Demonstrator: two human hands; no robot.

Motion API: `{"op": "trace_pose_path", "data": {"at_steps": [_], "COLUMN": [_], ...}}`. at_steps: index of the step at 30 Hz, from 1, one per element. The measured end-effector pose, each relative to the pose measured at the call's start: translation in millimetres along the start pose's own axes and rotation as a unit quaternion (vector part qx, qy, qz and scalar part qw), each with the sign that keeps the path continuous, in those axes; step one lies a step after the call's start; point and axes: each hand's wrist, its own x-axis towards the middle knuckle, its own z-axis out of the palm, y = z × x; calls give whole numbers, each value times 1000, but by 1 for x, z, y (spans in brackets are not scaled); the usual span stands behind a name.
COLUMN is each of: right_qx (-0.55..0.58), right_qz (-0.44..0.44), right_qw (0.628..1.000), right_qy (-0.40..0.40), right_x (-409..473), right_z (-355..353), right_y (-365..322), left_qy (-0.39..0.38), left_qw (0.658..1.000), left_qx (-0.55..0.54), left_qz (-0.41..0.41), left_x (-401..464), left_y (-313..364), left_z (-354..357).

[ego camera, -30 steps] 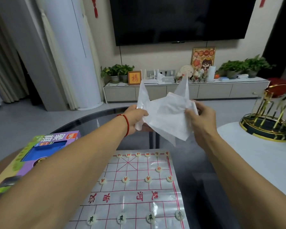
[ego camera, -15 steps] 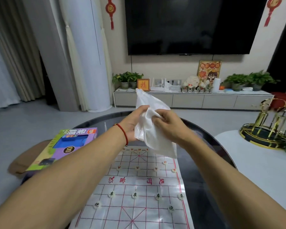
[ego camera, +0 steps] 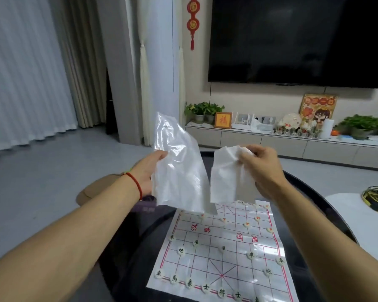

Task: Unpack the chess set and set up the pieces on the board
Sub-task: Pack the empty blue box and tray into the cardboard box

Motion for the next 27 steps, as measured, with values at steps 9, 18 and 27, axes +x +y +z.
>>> {"op": "trace_pose_path", "data": {"at_steps": [9, 18, 27], "right_qx": [-64, -51, 5], "right_qz": [202, 75, 60], "right_qw": [940, 932, 903], "right_qy": [-268, -351, -425], "right_x": [-33, -74, -60], "right_z": [138, 230, 245], "right_y": [-37, -59, -76], "left_qy": [74, 151, 153], "left_qw": [991, 974, 952], "left_qx": [9, 77, 130], "left_qz": [111, 153, 232], "left_x": [-95, -161, -187], "left_y": [23, 23, -1], "left_z": [-131, -224, -255]}}
